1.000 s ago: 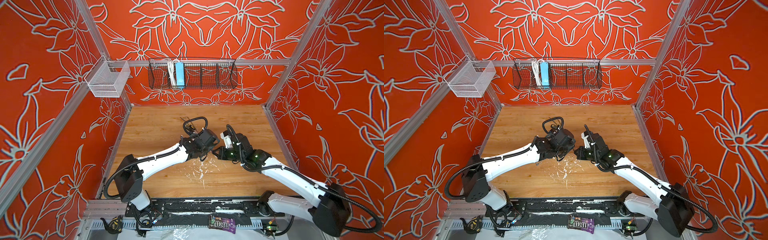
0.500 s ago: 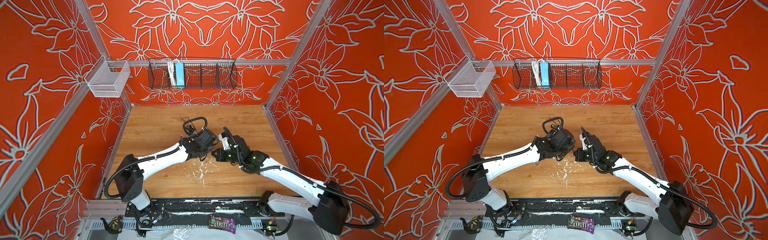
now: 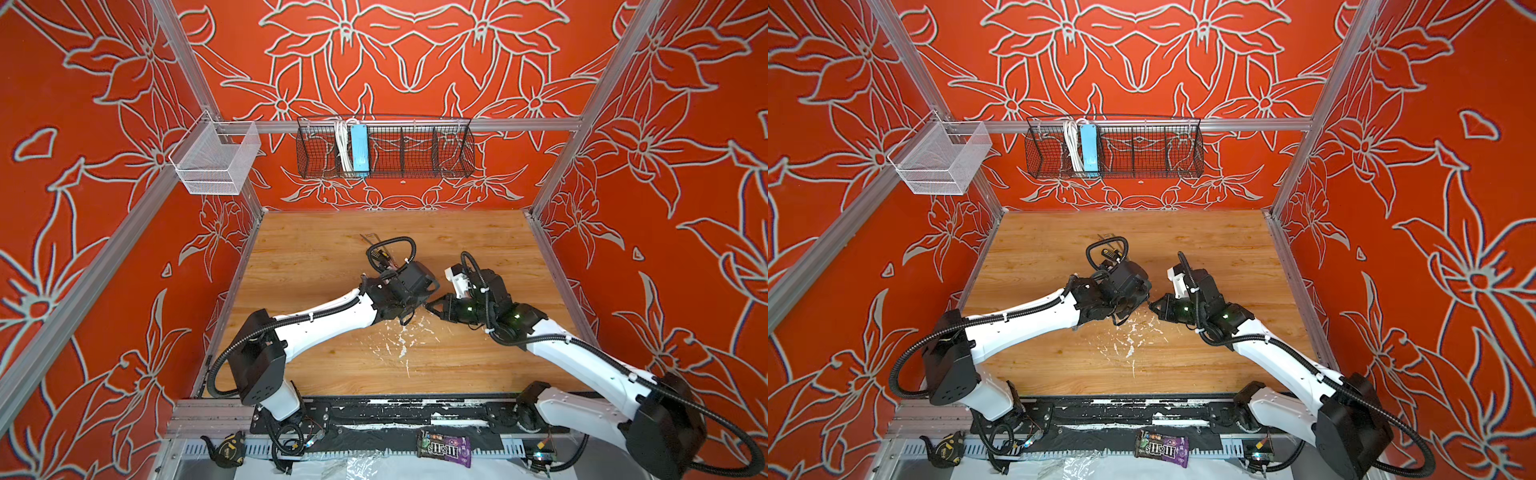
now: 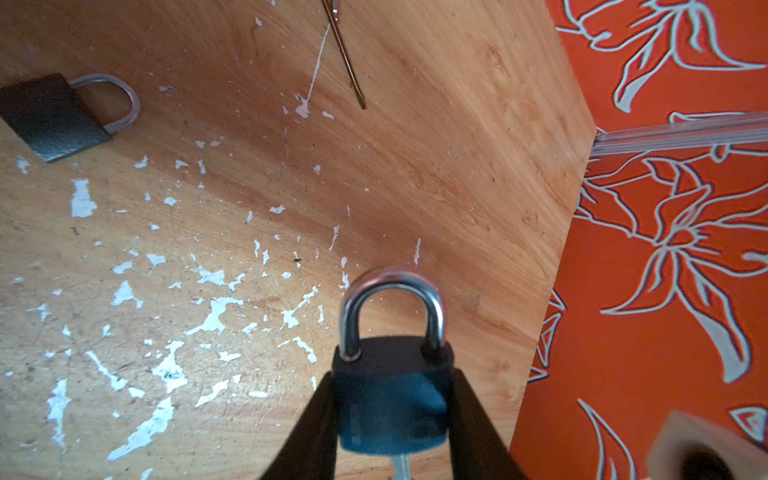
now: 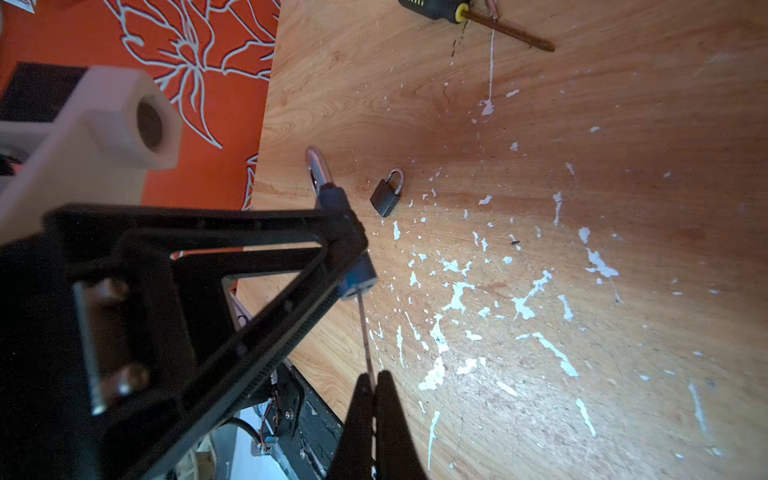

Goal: Unlock with the key

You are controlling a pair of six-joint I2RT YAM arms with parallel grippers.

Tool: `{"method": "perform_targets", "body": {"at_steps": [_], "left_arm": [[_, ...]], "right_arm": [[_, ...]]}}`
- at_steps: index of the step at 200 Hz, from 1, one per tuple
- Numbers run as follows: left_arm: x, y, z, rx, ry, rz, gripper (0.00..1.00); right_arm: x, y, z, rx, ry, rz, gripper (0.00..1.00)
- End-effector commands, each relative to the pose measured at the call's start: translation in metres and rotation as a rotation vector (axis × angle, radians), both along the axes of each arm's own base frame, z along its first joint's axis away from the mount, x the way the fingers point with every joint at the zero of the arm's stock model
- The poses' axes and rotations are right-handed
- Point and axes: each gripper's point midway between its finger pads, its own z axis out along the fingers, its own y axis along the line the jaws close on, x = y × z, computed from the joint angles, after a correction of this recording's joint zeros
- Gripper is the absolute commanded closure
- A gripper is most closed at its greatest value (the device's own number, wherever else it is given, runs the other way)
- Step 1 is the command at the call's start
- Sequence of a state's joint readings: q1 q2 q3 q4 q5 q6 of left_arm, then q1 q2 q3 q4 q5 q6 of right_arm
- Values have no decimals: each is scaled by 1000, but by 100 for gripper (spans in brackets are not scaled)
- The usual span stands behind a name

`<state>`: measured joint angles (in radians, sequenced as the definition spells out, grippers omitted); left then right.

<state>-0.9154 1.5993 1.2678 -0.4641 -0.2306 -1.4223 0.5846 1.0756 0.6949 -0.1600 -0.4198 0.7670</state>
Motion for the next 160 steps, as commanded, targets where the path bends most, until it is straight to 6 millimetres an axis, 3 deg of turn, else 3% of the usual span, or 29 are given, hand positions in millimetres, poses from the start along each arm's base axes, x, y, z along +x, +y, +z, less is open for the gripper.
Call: {"method": "perform_targets", "body": {"at_steps": [1,19,54,97,160], "left_arm": [[-32,-1,-9,59,77,-100,100],[-33,-7,-4,39,83,-119,100],[-29,-16,-2,-70,97,-73,100],[-9,-5,12,-166,79,54,100],[2,9,37,-260,1,190,100]], "right_arm": [[26,-6,46,-33,-228,-56,100],[25,-3,41,-103,-248,-32,100],[20,16,37,-5,-224,-38,100],[12,-5,17,-15,-189,-176,100],[13,-12,12,-107,-289,-270,100]]}}
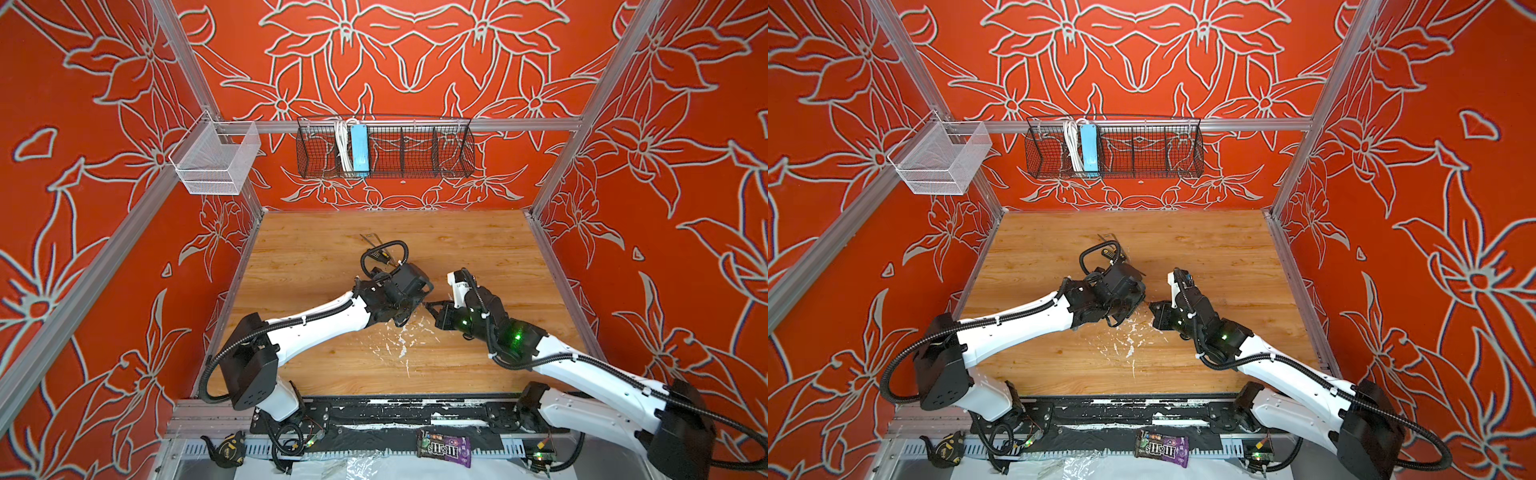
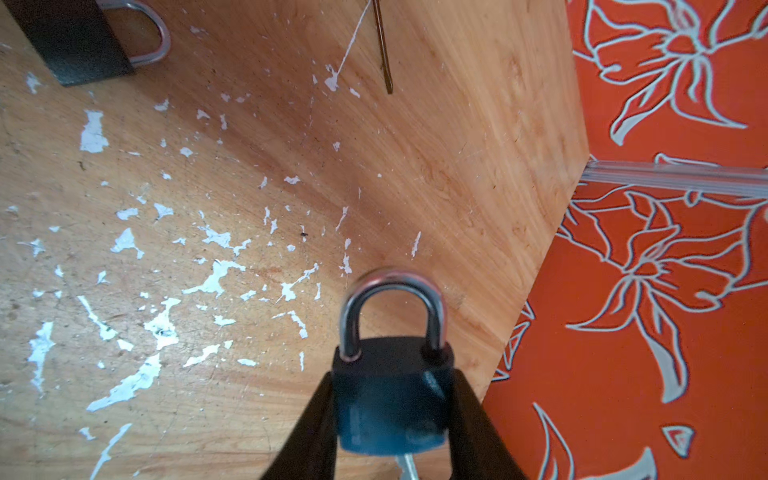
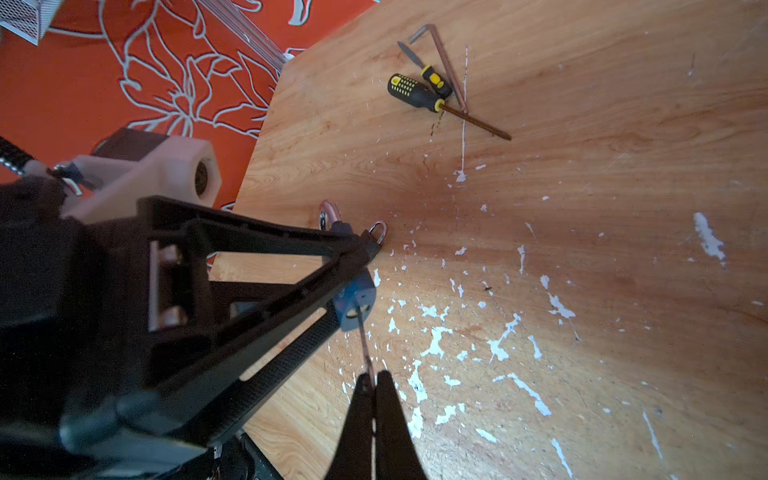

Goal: Unlock with the key

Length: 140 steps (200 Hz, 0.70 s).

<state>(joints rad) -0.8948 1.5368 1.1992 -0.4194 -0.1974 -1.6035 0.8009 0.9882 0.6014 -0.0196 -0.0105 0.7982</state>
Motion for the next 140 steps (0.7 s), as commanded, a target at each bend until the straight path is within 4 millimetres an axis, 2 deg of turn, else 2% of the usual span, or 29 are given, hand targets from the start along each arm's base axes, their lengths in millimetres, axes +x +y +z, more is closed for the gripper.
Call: {"method": "perform_targets", "body": {"at_steps": [1,43,64,104,119,140], "left_arm": [[6,0,34,-108,-65,65,100],[11,-12,43,-206,-87,79,100],[9,-18,47,-199,-81,42,100],[5,-16,46,-151,-116,-10,100],[3,-12,43,-114,-118,-28,100],[1,-7,40,-98,-117,-27,100]], "right_arm": [[15,-16,4,-32,-72,-124,100],[16,20,20,56,-139,-31,100],[16,36,29,74,-144,30,100],[22,29,56,220,-131,32,100],[20,25,62,189,-151,44,100],[18,18,57,104,-168,53,100]]}}
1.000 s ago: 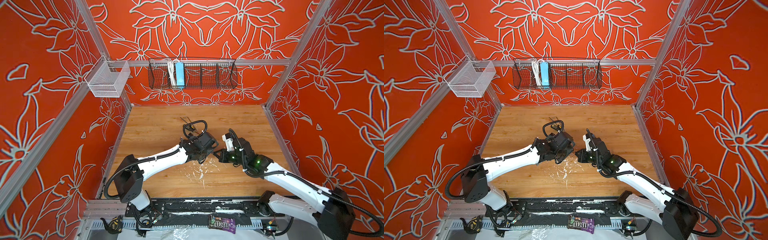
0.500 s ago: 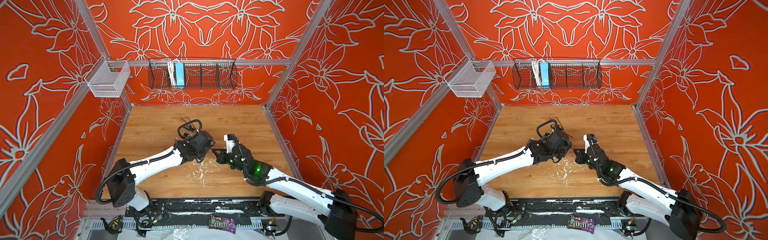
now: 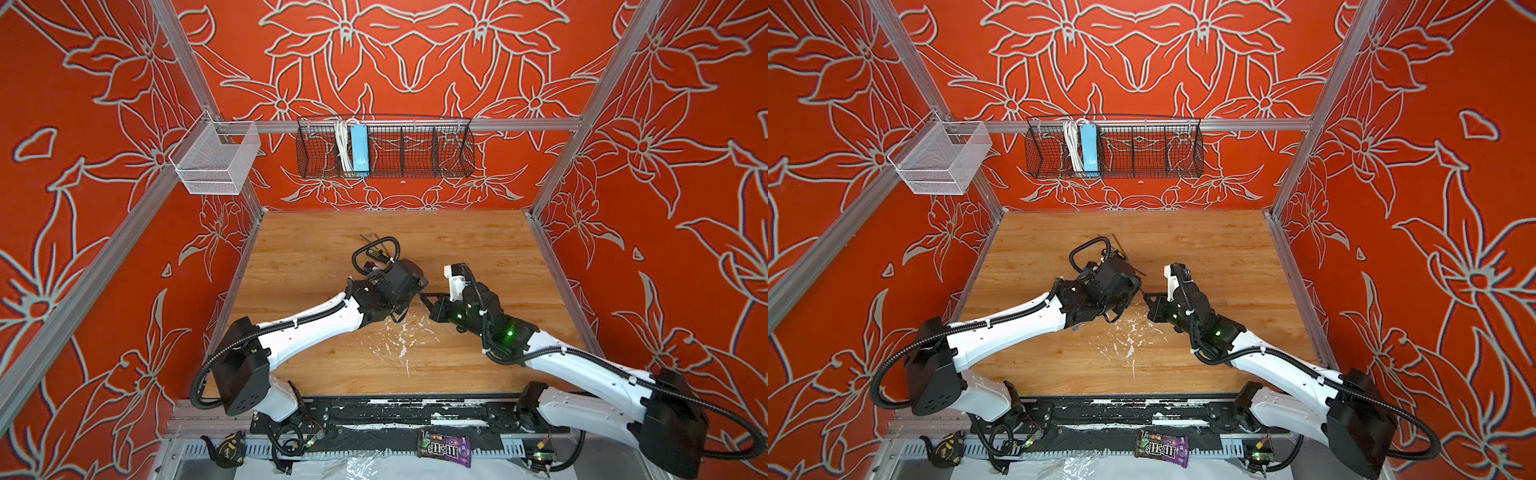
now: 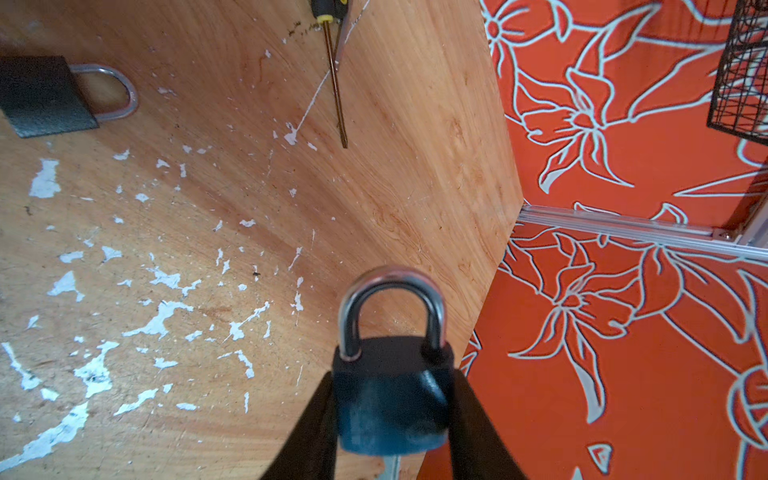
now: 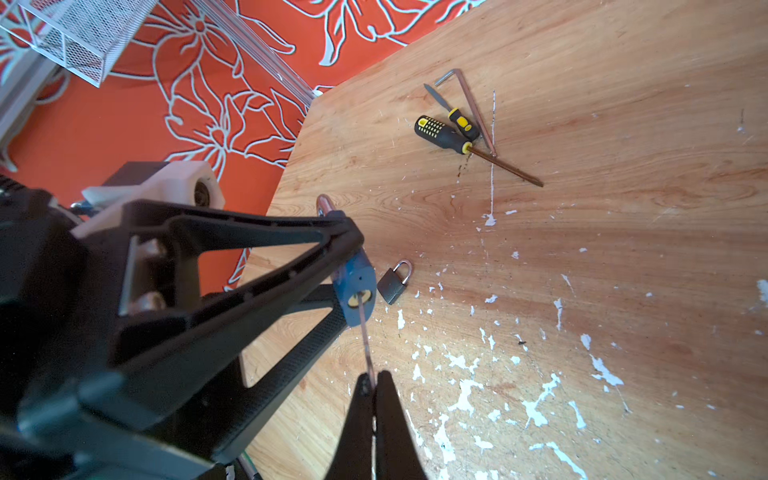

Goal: Unlock with the key

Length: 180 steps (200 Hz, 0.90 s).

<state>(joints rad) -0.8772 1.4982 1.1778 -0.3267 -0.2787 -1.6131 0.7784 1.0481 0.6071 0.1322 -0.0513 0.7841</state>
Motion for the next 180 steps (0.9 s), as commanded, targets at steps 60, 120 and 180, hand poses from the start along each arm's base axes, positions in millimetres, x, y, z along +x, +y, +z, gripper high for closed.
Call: {"method": "perform_targets", "body": {"at_steps": [60,120,180], "left_arm": [[-21,-5,29,-30,-72,-92,100],[-29,-8,31,9,-73,-119,100],[-29,-11,25,9,-59,-128,100]], "right_arm": [[-4,8,45,-40,-177,84,100],[-2,13,63,162,-50,53,100],[2,12,64,117,-65,48,100]]}}
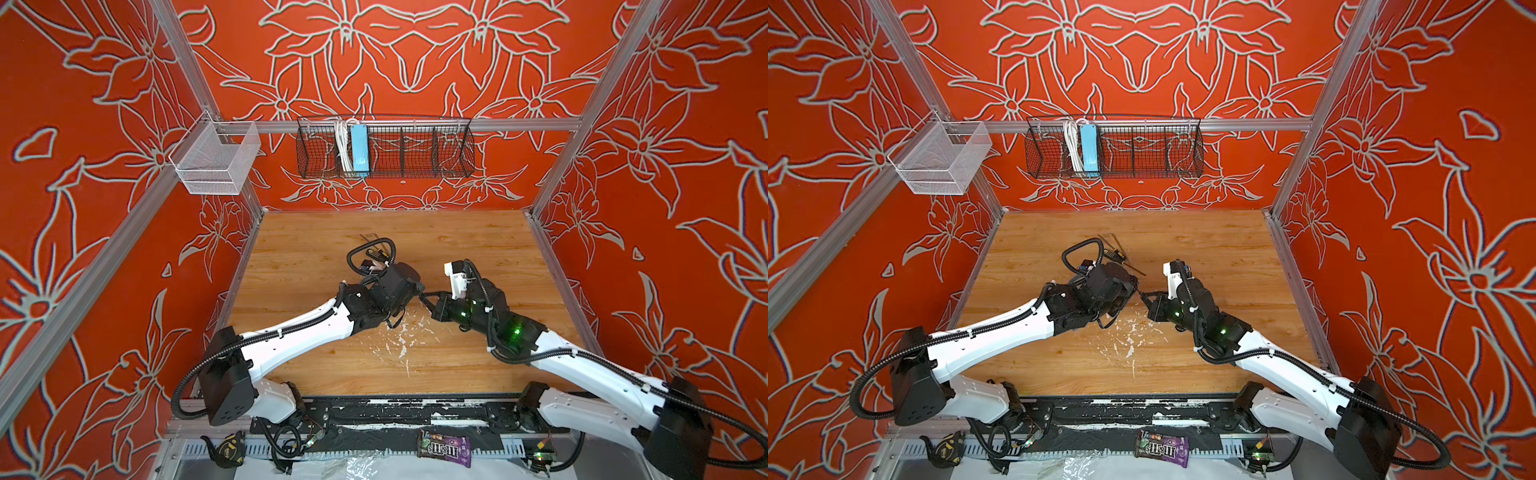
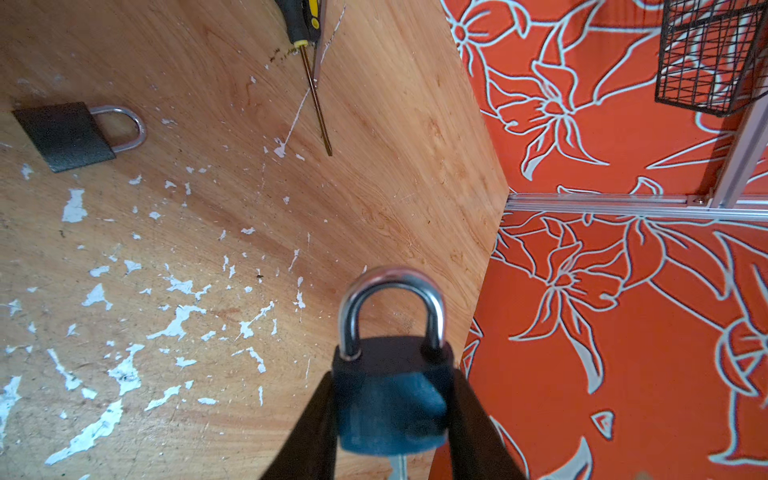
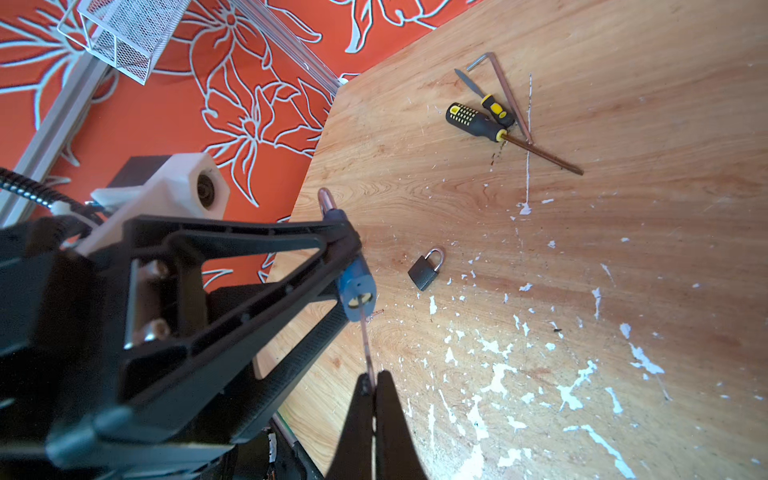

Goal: Unlock with the key

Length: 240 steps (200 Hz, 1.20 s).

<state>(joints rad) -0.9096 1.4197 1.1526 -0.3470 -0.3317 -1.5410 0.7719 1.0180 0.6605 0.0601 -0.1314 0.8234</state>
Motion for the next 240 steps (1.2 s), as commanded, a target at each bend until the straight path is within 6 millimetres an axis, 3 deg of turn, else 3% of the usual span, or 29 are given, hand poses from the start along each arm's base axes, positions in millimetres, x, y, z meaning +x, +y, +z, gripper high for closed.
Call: {"method": "perform_targets", "body": {"at_steps": [1,53,78,112,146,173,201,240], "left_arm": [[-16,-20,7,-34,19,-92,100],[-23,-28,6,-110,63,-107,100],[-23,-31,11,-128,62,-116,100],[-22,-27,4,-108,69,-97,100],[-21,-28,-1,-91,60,-105,100],[-24,-31,-2,-115,69,-117,100],[-27,-37,3,-156,74,-144,100],[-29,-35,8,-160,70,-147,100]], "right_arm": [[12,6,43,57,-103,-8,100],[10,14,44,-144,-317,77,100],[11,14,43,-156,-352,82,100],[7,18,66,90,-237,36,100],[13,12,73,228,-138,7,100],[11,15,65,18,-246,45,100],[7,24,61,-64,-362,98,100],[5,20,65,-119,-455,103,100]]}}
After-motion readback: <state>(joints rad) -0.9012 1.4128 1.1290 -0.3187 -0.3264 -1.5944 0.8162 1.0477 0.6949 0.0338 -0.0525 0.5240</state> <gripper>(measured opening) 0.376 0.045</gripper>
